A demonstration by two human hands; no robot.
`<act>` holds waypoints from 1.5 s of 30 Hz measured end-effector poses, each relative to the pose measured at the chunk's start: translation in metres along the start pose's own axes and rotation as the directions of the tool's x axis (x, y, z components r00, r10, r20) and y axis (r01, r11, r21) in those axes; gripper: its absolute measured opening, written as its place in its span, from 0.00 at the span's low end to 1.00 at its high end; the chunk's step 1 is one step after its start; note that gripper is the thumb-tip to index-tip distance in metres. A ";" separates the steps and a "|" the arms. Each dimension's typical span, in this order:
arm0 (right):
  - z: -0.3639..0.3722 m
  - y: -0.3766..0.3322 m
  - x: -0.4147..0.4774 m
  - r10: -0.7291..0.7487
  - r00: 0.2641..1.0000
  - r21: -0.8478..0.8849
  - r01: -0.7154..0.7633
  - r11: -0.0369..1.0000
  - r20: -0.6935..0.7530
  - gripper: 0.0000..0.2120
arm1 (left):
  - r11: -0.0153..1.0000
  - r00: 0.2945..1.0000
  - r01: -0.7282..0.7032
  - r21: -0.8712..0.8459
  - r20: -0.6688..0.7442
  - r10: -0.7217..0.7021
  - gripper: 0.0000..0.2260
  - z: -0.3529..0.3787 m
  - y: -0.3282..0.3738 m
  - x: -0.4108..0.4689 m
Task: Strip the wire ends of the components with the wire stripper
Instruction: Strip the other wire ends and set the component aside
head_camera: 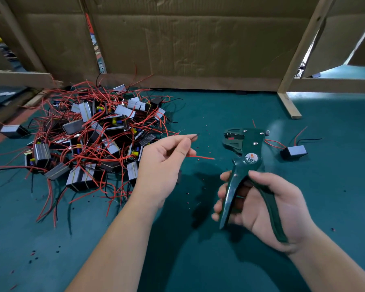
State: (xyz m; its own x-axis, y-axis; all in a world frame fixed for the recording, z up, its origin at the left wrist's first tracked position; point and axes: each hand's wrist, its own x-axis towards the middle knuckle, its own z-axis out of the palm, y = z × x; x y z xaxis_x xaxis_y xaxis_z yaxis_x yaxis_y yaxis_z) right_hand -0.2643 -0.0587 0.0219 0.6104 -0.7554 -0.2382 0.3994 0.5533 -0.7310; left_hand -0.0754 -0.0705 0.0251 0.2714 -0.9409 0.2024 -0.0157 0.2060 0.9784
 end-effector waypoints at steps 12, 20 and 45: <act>-0.001 -0.002 -0.007 0.033 0.988 -0.176 -0.006 0.984 0.150 0.25 | 0.973 0.980 -0.198 0.120 0.042 0.194 0.07 -0.001 0.002 -0.005; 0.003 0.005 -0.005 0.027 0.995 -0.202 -0.007 0.979 0.096 0.23 | 0.934 0.960 -0.277 0.226 0.098 0.261 0.08 -0.002 -0.002 -0.005; 0.013 0.021 0.002 -0.046 0.992 -0.327 0.083 0.941 0.120 0.18 | 0.695 0.953 0.266 -0.668 0.073 -0.295 0.14 0.012 0.006 -0.002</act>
State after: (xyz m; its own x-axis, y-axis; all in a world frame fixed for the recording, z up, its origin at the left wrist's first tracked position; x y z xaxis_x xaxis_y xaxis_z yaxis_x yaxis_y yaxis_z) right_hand -0.2458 -0.0443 0.0148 0.6692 -0.7323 -0.1261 0.2032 0.3435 -0.9169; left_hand -0.0879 -0.0706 0.0312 0.1927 -0.9769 -0.0923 0.7038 0.0721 0.7067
